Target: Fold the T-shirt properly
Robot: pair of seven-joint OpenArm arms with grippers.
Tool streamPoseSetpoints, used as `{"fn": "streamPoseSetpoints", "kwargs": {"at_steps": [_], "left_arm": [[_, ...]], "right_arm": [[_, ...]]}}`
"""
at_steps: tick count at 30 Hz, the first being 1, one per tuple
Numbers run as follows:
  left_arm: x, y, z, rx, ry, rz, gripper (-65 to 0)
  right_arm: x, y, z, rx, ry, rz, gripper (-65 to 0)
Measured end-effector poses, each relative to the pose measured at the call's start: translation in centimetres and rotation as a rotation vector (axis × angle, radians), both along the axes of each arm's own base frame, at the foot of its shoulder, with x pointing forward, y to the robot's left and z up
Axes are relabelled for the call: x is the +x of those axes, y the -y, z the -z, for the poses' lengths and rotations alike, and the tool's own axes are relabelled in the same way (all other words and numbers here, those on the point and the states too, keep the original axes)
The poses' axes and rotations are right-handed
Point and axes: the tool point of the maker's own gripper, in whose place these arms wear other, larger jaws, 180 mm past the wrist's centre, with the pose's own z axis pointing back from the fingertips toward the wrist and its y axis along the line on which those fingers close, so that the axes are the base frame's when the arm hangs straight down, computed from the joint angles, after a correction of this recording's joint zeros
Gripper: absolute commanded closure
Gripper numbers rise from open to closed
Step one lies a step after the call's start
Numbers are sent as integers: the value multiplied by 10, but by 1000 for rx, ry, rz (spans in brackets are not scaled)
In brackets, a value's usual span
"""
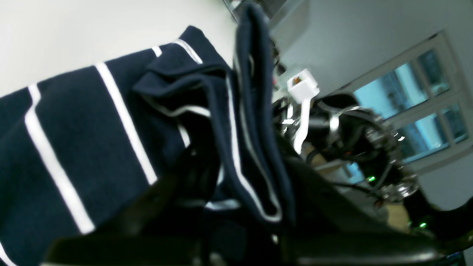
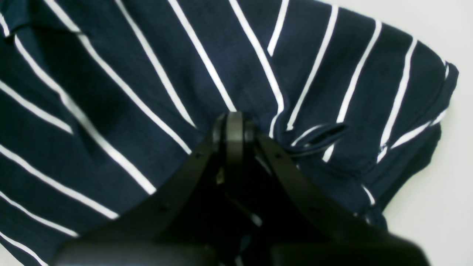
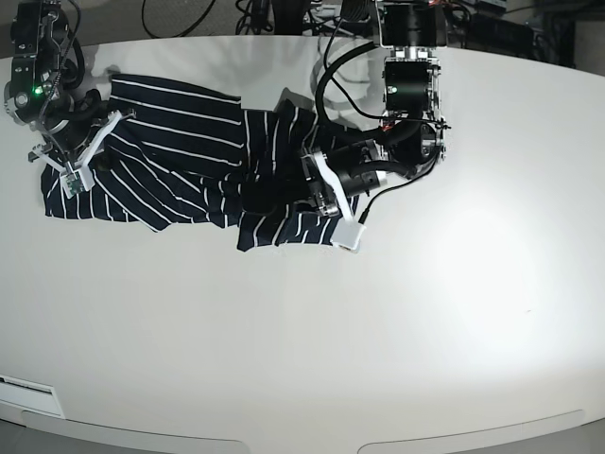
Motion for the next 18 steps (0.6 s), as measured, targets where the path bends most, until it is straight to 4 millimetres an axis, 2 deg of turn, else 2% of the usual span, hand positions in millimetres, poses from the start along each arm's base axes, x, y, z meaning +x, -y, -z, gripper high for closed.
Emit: {"fn": "streamPoseSetpoints", "kwargs": {"at_steps": [7, 10, 12, 14, 18], "left_arm": [[1, 3, -2, -9, 9, -7, -15], [5, 2, -6, -27, 14, -26, -309], [6, 2, -11, -62, 3, -30, -443], [9, 0, -20, -130, -45, -51, -484], [10, 0, -25, -156, -42, -50, -484]], "right_arm": [[-1, -5, 0, 8, -4, -37, 0], [-2, -5, 0, 9, -4, -38, 0], [-2, -5, 0, 9, -4, -38, 0], [-2, -5, 0, 9, -4, -38, 0], [-2, -5, 0, 9, -4, -38, 0]]}}
